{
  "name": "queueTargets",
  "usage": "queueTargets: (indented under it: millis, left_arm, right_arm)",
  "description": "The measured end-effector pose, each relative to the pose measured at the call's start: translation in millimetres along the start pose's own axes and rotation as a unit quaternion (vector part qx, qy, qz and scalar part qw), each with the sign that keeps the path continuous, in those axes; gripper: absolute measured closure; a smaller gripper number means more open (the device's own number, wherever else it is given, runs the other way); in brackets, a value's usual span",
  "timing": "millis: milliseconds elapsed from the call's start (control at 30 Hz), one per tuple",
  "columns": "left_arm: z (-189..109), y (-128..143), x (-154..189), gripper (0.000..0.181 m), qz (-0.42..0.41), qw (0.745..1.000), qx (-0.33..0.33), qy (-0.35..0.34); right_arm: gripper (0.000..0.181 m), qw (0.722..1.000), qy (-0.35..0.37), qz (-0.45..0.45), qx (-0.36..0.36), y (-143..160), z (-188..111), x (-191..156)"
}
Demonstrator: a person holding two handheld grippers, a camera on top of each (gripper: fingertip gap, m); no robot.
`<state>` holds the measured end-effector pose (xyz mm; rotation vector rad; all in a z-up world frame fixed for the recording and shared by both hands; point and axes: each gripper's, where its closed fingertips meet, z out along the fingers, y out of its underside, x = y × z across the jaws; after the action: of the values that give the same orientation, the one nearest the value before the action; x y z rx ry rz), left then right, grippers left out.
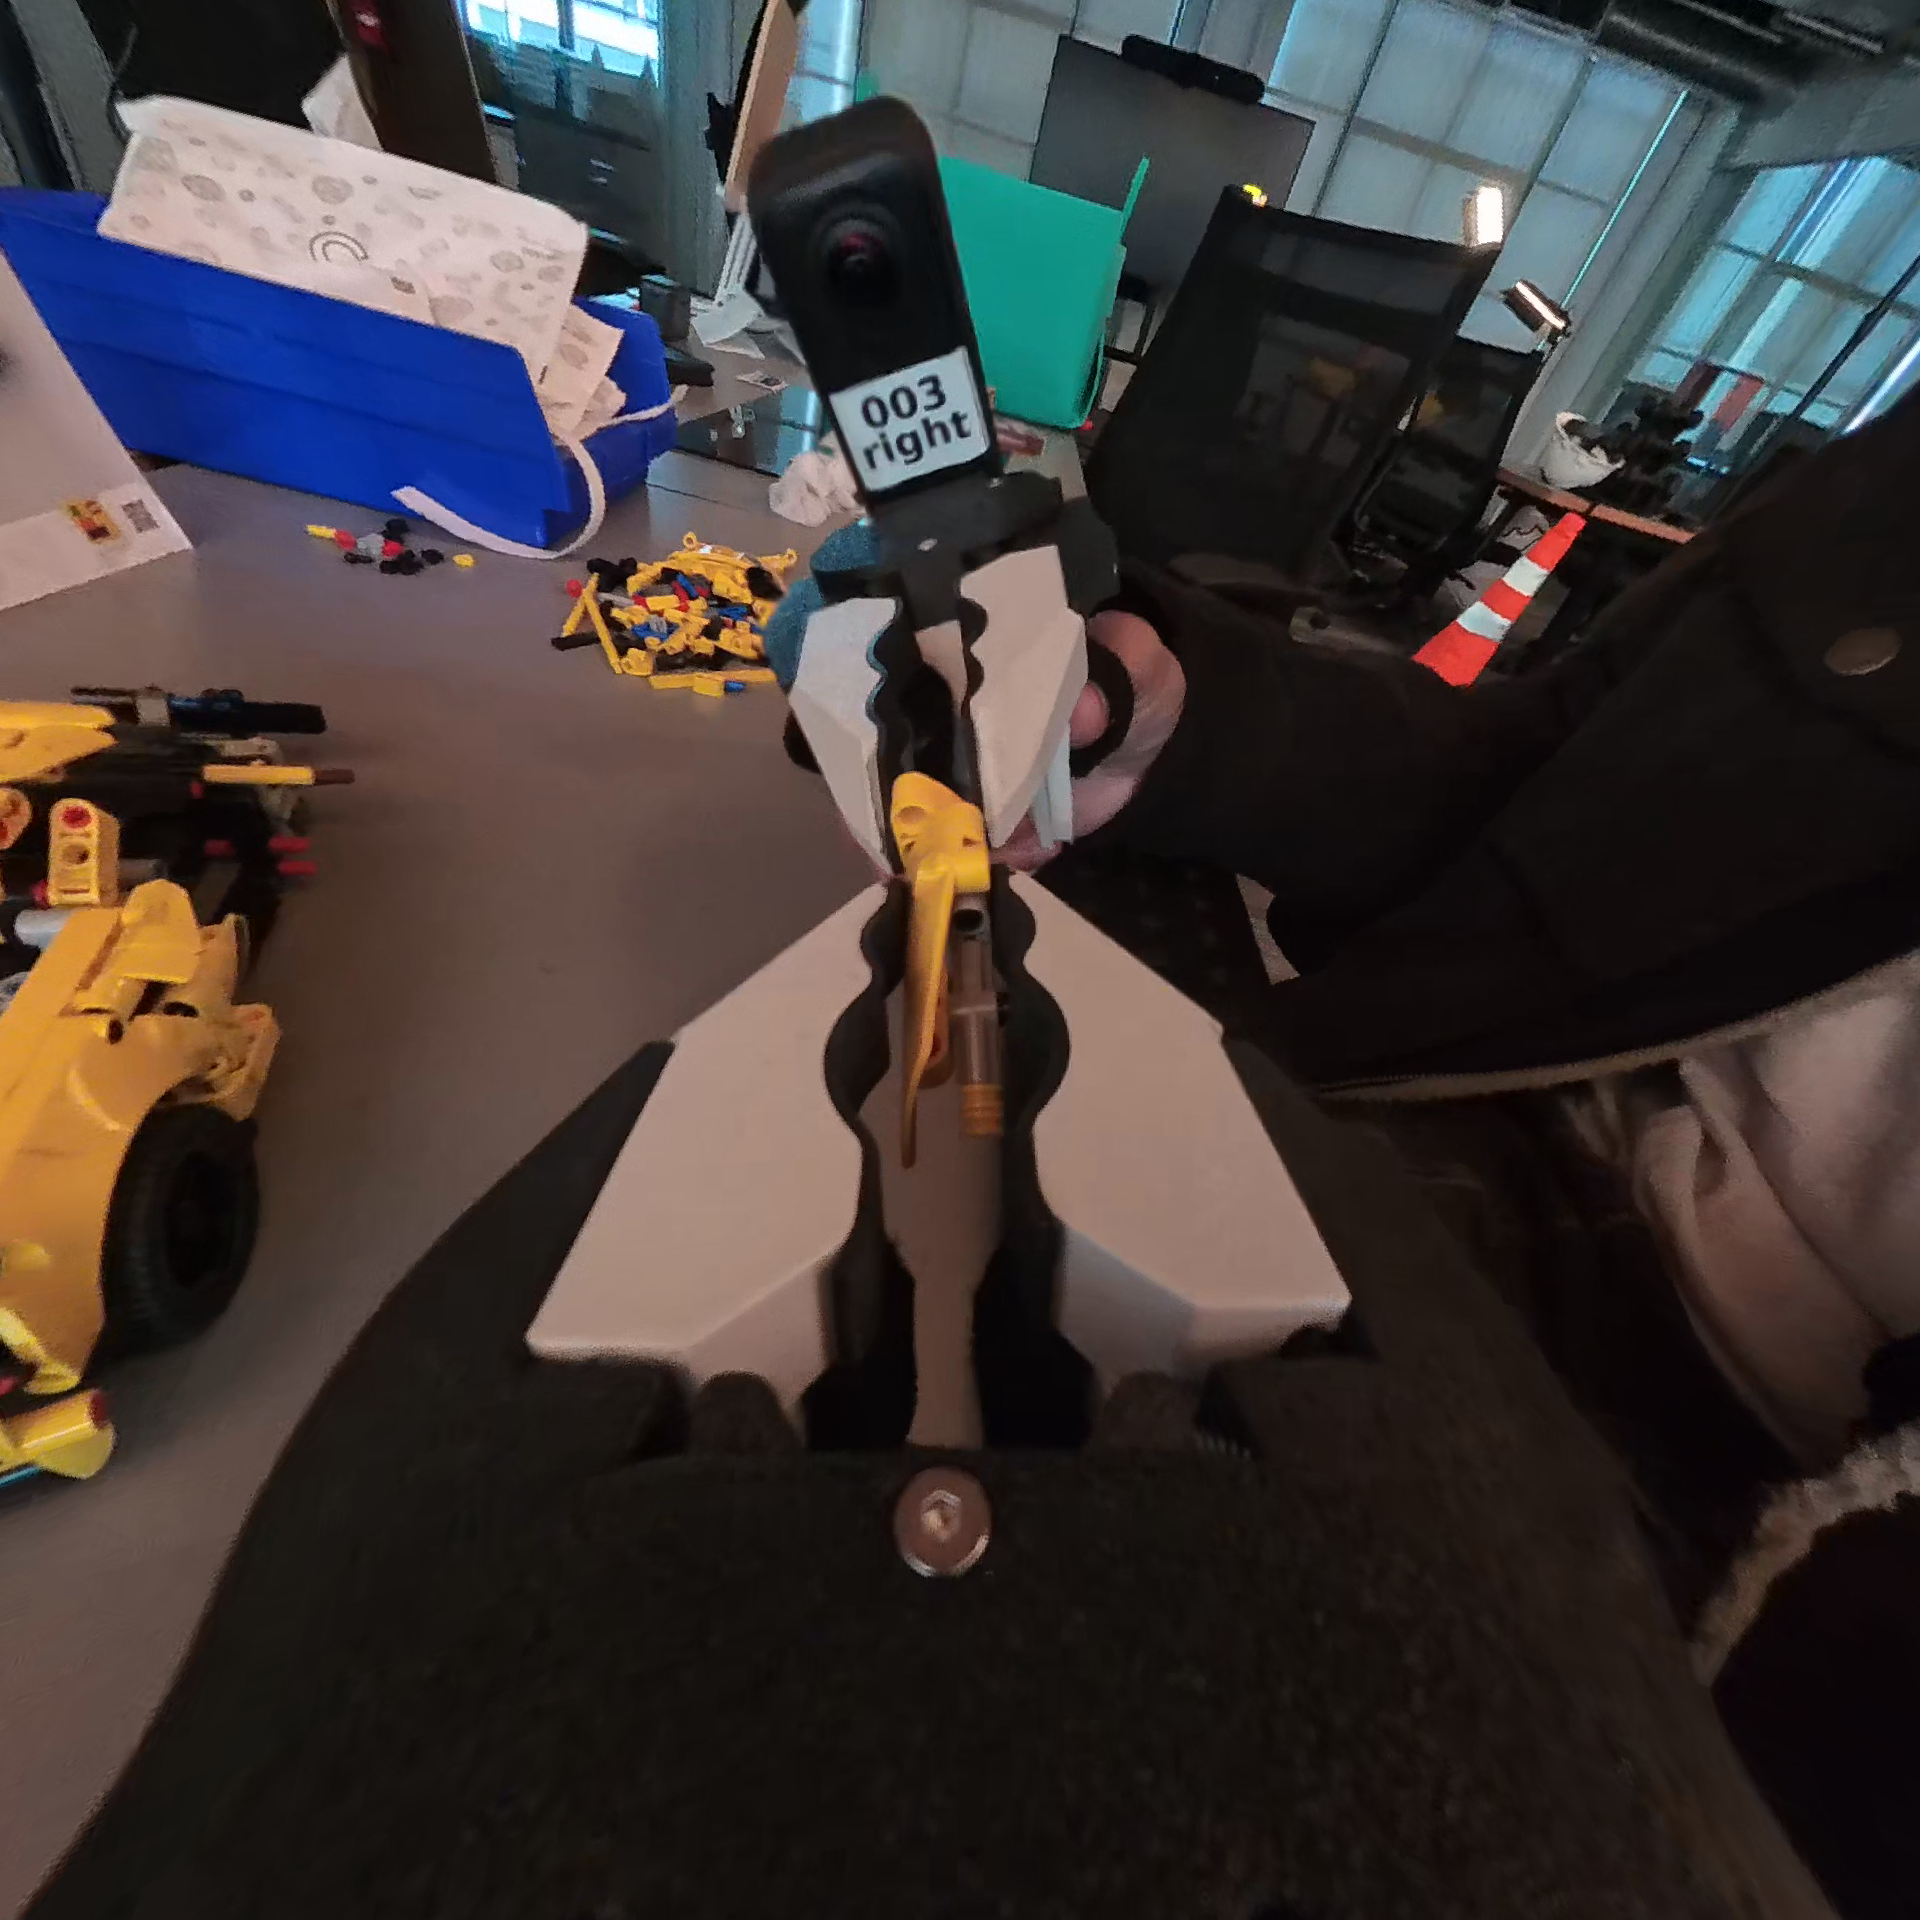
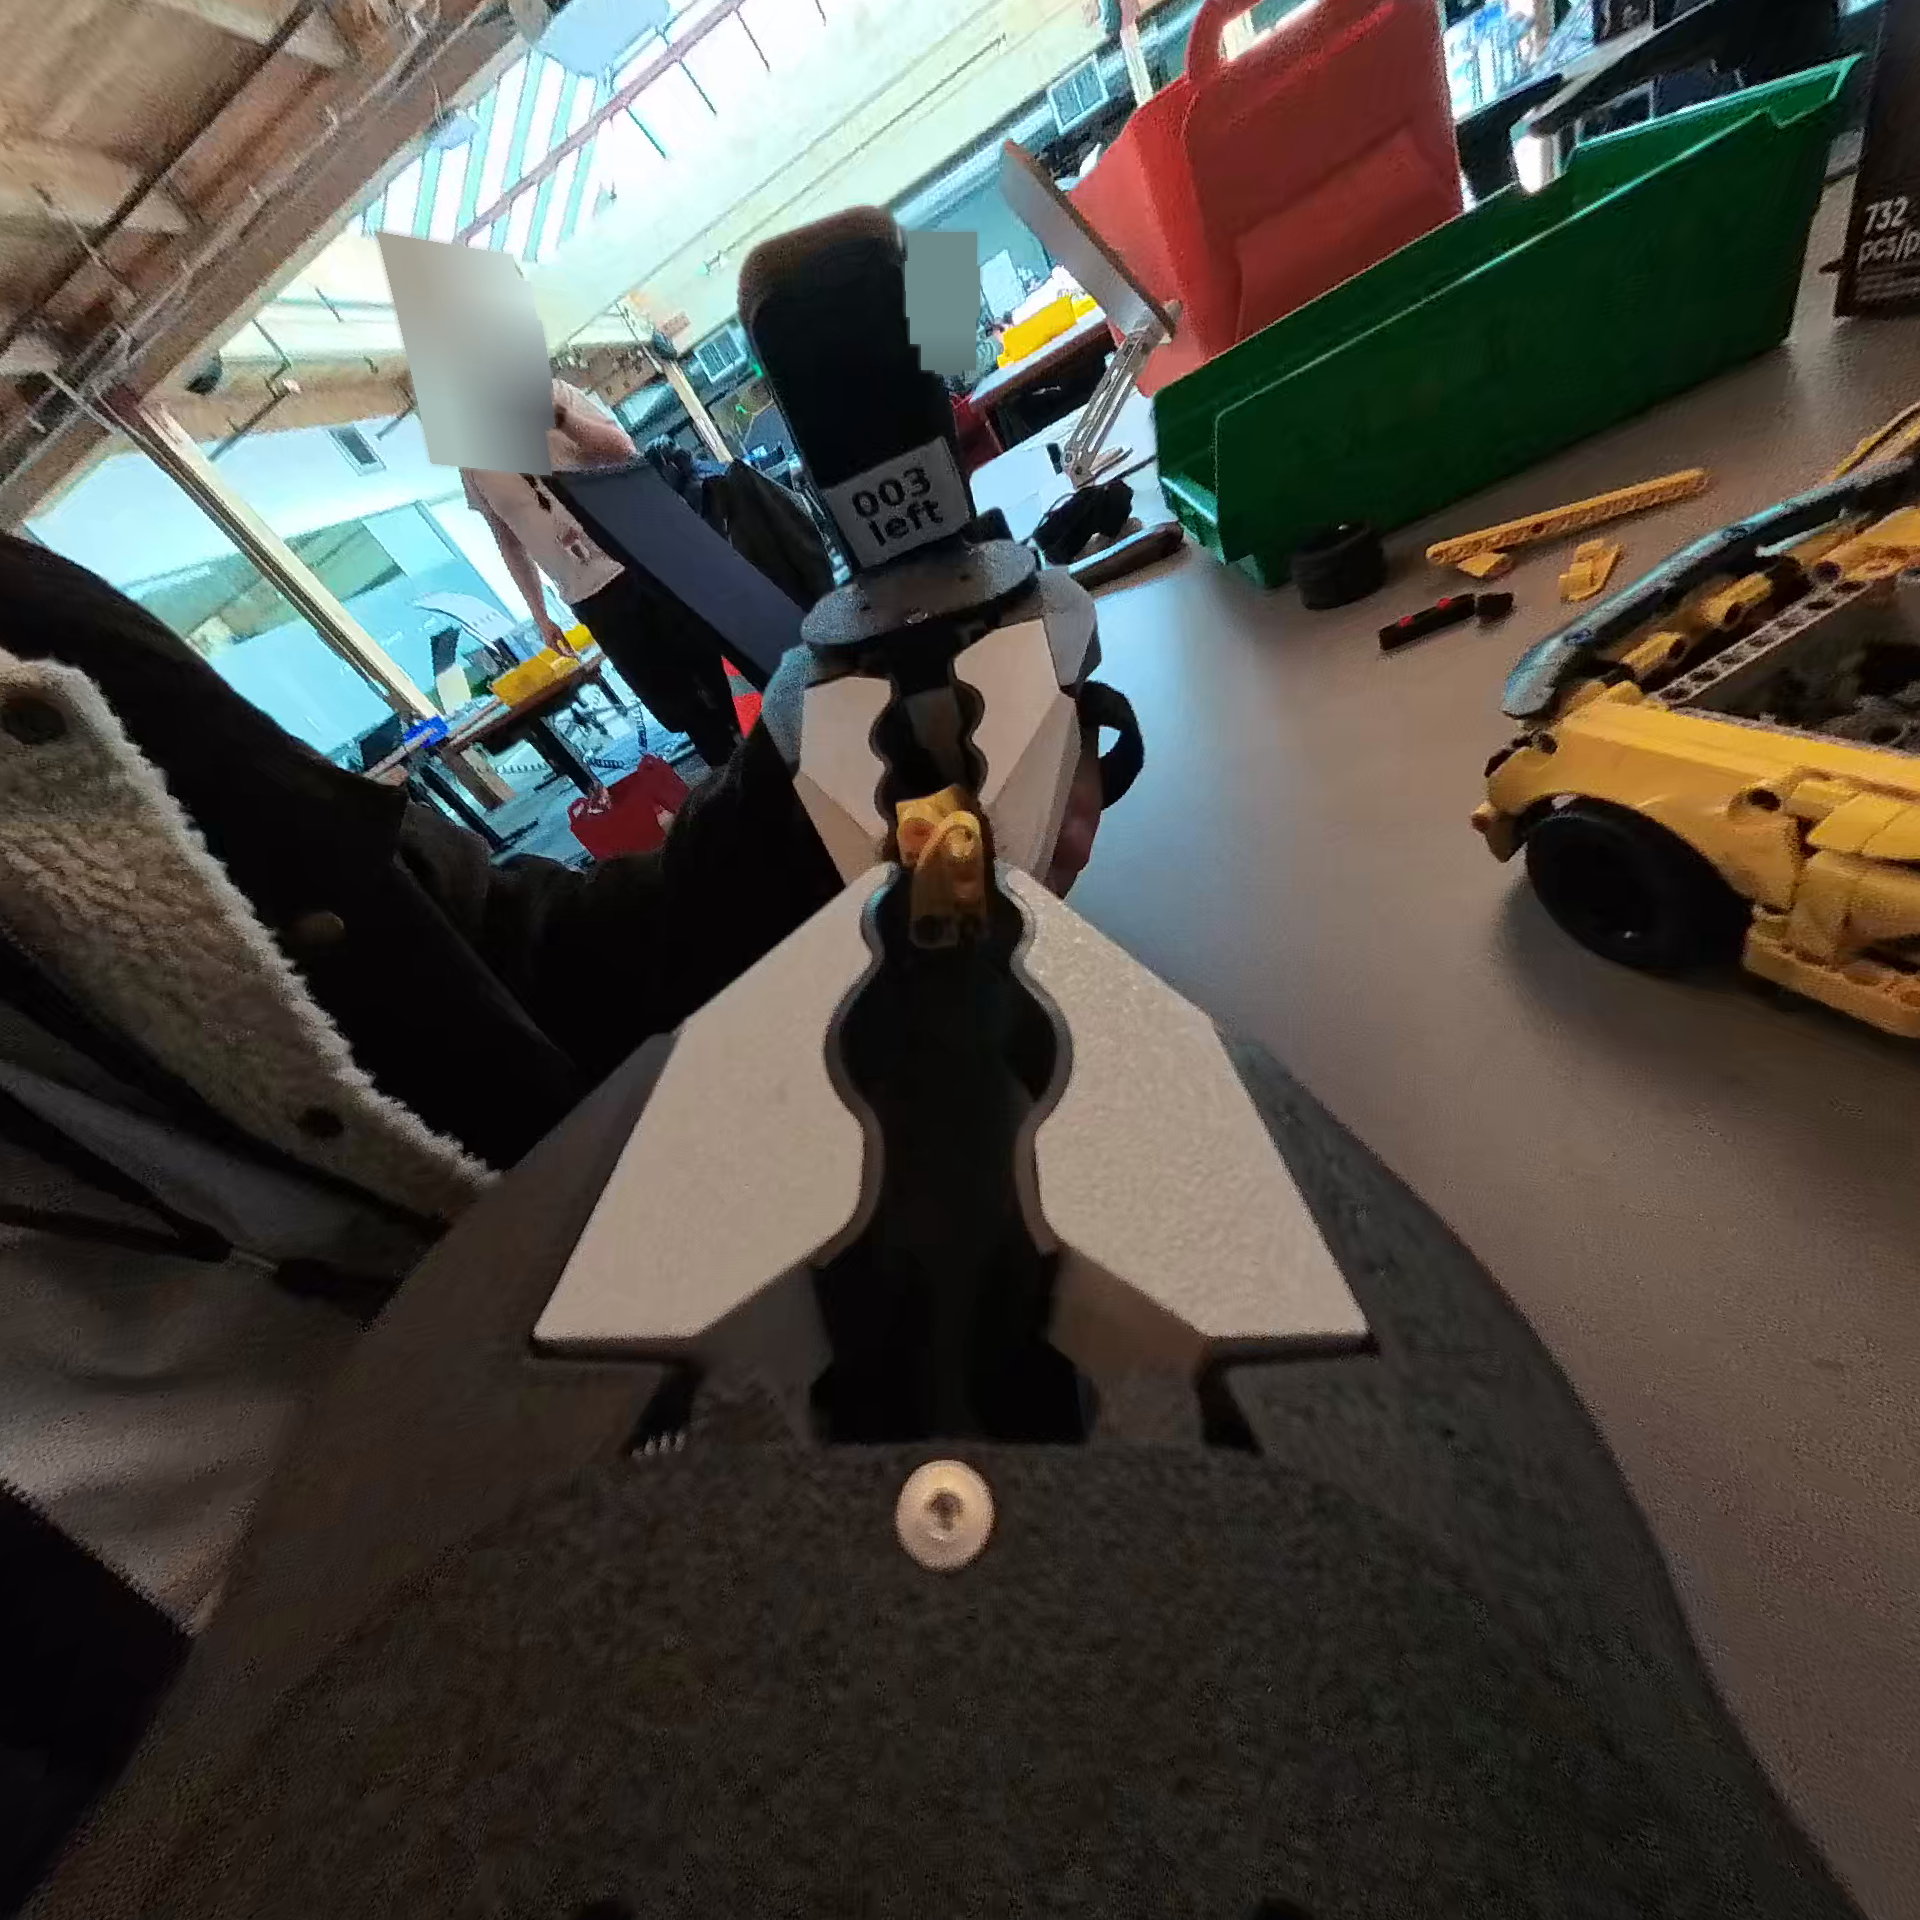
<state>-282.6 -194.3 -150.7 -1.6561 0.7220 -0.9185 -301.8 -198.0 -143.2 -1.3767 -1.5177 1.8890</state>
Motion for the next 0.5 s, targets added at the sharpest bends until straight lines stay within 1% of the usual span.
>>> queueTargets:
  millis: [67, 133, 500]
  left_arm:
    - [-1.0, -0.5, 0.0, 0.166, 0.009, 1.000, 0.000, -0.003]
    - [-1.2, 0.4, -0.1, 0.166, 0.008, 1.000, -0.002, -0.004]
    - [0.7, 6.4, -0.5, 0.166, 0.029, 0.999, -0.024, -0.016]
  right_arm:
    - [0.168, 1.000, 0.001, -0.002, -0.003, -0.4, 0.7, -0.1]
    - [0.168, 1.000, -0.010, 0.014, -0.007, 0.8, 0.2, 0.0]
    - [0.169, 0.999, 0.002, -0.011, -0.041, 7.7, -6.2, 2.3]
